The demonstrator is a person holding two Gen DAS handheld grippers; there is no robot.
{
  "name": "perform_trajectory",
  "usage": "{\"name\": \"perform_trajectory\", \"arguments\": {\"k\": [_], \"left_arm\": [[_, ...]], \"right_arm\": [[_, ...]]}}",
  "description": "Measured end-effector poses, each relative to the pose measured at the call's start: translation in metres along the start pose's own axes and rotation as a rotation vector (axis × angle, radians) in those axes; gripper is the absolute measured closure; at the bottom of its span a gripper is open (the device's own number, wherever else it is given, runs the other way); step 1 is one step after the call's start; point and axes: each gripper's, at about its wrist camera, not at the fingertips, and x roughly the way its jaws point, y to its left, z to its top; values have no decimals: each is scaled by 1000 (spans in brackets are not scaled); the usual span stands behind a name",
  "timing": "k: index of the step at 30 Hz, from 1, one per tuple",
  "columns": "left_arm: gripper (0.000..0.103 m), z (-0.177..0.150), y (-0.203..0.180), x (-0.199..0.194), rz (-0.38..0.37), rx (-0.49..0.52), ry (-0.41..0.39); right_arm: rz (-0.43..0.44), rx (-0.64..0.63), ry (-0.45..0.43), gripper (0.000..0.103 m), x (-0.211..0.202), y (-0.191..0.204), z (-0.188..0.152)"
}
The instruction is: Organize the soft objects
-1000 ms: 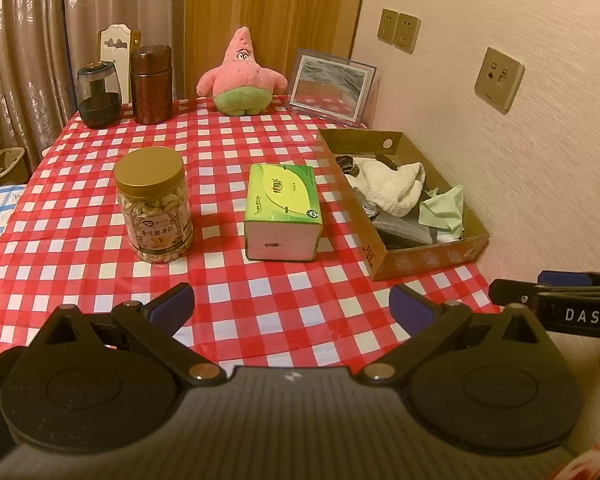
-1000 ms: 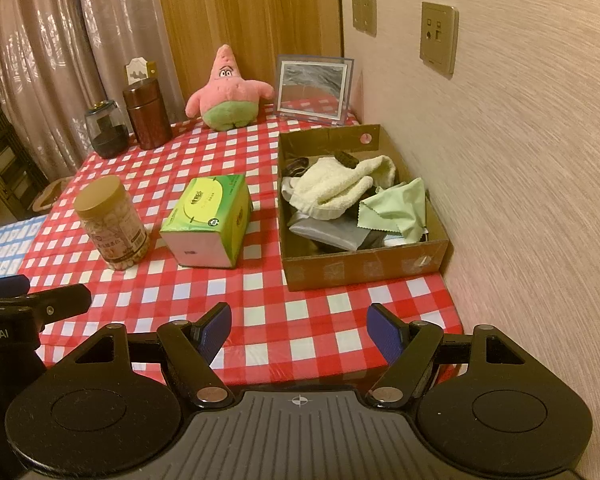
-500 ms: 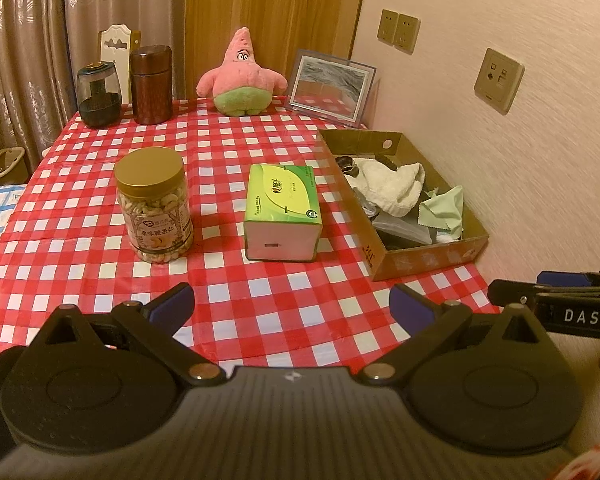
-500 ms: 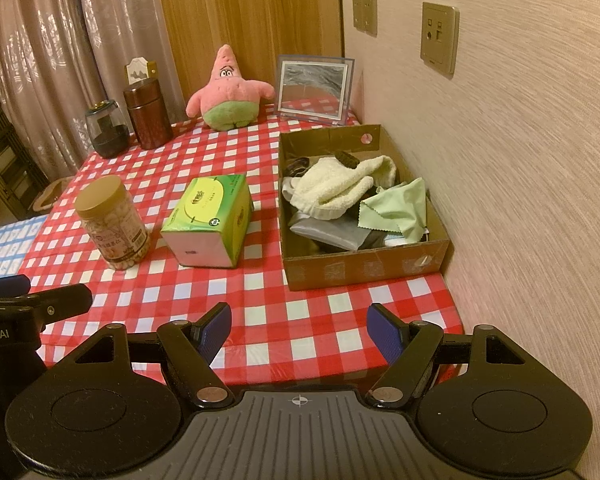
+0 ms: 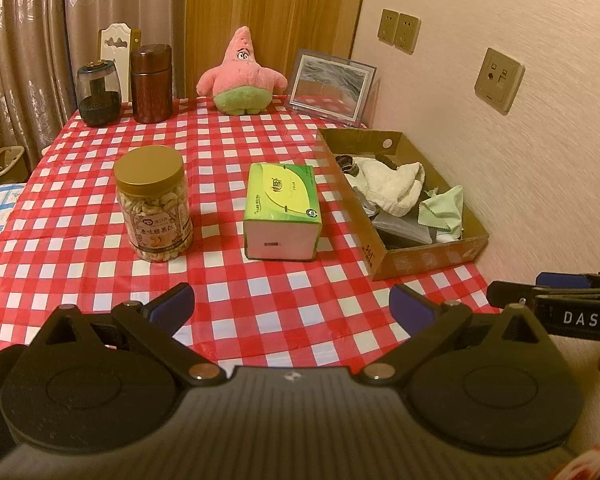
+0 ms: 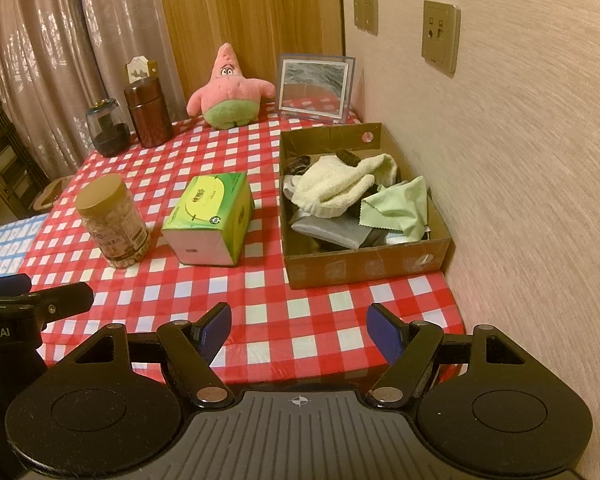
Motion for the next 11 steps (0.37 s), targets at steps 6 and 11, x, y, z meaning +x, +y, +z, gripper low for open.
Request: {"name": "perform_trajectory", "arguments": {"k": [6, 11], "left_arm": [[0, 0, 0, 1, -1, -5, -9], [0, -3, 3, -1, -1, -17, -26]], "right_arm": [[0, 0, 0, 29, 0, 0, 0], [0, 1, 0, 29, -1, 1, 0]]}}
